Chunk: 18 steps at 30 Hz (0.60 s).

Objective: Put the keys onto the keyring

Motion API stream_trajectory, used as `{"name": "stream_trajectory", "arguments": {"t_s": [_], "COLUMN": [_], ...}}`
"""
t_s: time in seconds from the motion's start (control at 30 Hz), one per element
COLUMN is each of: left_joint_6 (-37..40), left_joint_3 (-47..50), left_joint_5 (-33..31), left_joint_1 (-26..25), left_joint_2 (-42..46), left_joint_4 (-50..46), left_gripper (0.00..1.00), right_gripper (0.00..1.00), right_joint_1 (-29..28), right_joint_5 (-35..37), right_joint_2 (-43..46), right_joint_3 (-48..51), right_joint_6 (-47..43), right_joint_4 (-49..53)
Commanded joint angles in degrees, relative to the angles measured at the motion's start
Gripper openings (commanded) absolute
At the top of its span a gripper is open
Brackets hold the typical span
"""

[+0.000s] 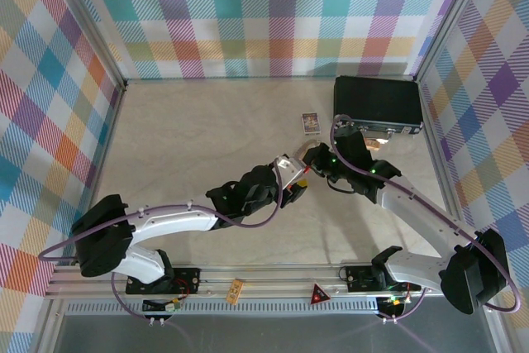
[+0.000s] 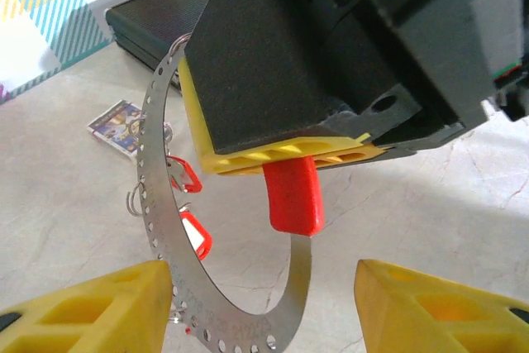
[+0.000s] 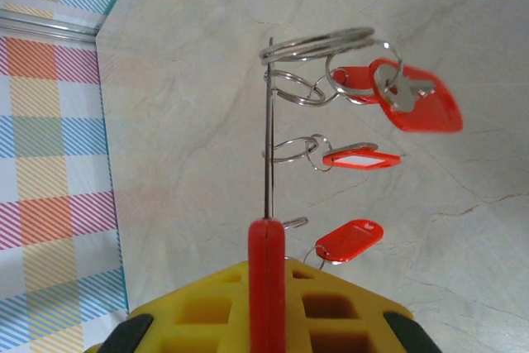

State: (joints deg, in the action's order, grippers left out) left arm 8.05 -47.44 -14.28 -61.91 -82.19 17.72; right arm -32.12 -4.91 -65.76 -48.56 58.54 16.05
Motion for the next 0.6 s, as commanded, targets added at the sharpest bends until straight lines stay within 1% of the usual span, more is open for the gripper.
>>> {"name": "stream_trajectory", "arguments": {"t_s": [0.0,0.1,0.3,0.47,0.57], "left_joint_6": [3.47,5.96,7.30,8.37,8.93], "left_joint_3": [-2.81,-3.77,-5.54,-6.69,-6.88], "left_joint_5": [-2.88,-6.01,-7.35,-9.37,-9.80], "left_joint_1": [-1.56,-2.64,-2.76,-2.79,-2.78], "left_joint_2": [-1.64,-3.68,-5.89,-6.88,-7.19], "left_joint_4": [0.79,1.18,1.14,1.00,0.92], "left_gripper": [0.60,0.60,0.56,0.46,0.33], "right_gripper": [0.00,0.00,0.00,0.00,0.00], "right_joint_1": [-0.55,-0.66,-0.94,-1.10,-1.20], "right_joint_5": [0.28,-0.17,-1.13,-2.19,-2.14], "right_joint_2": [0.72,0.42,0.27,0.28,0.69], "right_joint_3": [-1.78,-1.79,-1.61,-1.37,-1.23], "right_joint_6": [1.68,2.40,3.59,4.28,4.31], "right_joint_4": [-0.49,-0.75,-1.34,-1.63,-1.38]}}
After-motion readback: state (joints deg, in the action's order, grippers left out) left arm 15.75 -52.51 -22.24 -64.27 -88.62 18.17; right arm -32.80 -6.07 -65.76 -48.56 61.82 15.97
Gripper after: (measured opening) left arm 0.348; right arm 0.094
